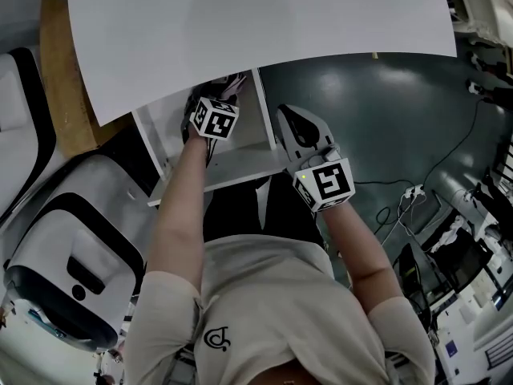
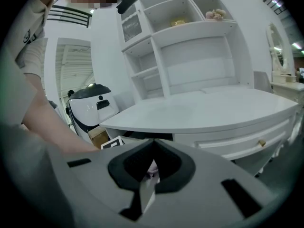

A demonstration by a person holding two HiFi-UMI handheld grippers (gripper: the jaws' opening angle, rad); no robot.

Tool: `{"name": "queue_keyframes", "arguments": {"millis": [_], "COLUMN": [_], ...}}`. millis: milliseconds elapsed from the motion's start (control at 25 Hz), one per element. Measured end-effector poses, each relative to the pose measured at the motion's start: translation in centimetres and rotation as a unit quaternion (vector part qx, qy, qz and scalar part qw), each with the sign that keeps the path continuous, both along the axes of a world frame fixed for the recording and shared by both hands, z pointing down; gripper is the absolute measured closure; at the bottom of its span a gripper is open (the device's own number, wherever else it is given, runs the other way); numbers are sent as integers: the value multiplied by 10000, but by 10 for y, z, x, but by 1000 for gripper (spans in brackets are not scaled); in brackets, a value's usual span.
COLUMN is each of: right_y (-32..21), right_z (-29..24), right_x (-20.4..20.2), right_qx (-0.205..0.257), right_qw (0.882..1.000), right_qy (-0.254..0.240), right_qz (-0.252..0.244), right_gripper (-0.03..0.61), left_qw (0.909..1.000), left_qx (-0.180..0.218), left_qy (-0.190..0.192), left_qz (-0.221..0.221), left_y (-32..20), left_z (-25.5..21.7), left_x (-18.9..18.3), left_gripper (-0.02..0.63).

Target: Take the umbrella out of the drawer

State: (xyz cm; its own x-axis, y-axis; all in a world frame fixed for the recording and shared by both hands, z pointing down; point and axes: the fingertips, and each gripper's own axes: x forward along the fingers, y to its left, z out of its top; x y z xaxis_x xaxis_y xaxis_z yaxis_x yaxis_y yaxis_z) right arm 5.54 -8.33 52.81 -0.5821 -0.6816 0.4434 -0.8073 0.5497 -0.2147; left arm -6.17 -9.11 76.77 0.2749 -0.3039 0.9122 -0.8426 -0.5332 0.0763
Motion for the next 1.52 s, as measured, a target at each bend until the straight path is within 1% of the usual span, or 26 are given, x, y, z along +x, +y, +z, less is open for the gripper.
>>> {"name": "queue_keyframes", "arguments": {"millis": [200,320,440,640,760,880,1000,1200,1360,1520], "right_y": [0,4,8,13,17,14,11,10,8,9], "right_z": [5,4,-1,-9,-15,-27,-41,-67,-93,-120], "right_x": [10,12,13,11,13,13,10,-3,-10,-22], "right_qx": [-67,-104,-89,-19,-36,62,193,418,601,870], "right_qw": [10000,9999,10000,9999,9998,9997,9994,9979,9961,9929], "right_qy": [-7,-17,-35,-45,-84,-126,-179,-264,-337,-343], "right_qz": [46,38,-13,-144,-148,-184,-245,-410,-555,-738], "right_gripper": [572,572,572,572,572,572,572,572,572,572], "left_qw": [9998,9996,9991,9992,9995,9994,9995,9983,9947,9904], "left_qx": [9,-225,-371,-370,-285,-208,-45,442,924,1275], "left_qy": [-22,22,100,14,93,256,311,368,443,516], "left_qz": [-173,-195,-180,-145,-114,-107,-85,-66,87,116], "left_y": [-5,1,11,21,27,30,31,34,42,48], "left_z": [-1,-3,-6,-18,-39,-66,-92,-139,-183,-219], "left_x": [-5,-5,-4,-8,-3,3,8,11,13,5], "left_gripper": [353,374,379,382,382,382,383,382,382,382]}}
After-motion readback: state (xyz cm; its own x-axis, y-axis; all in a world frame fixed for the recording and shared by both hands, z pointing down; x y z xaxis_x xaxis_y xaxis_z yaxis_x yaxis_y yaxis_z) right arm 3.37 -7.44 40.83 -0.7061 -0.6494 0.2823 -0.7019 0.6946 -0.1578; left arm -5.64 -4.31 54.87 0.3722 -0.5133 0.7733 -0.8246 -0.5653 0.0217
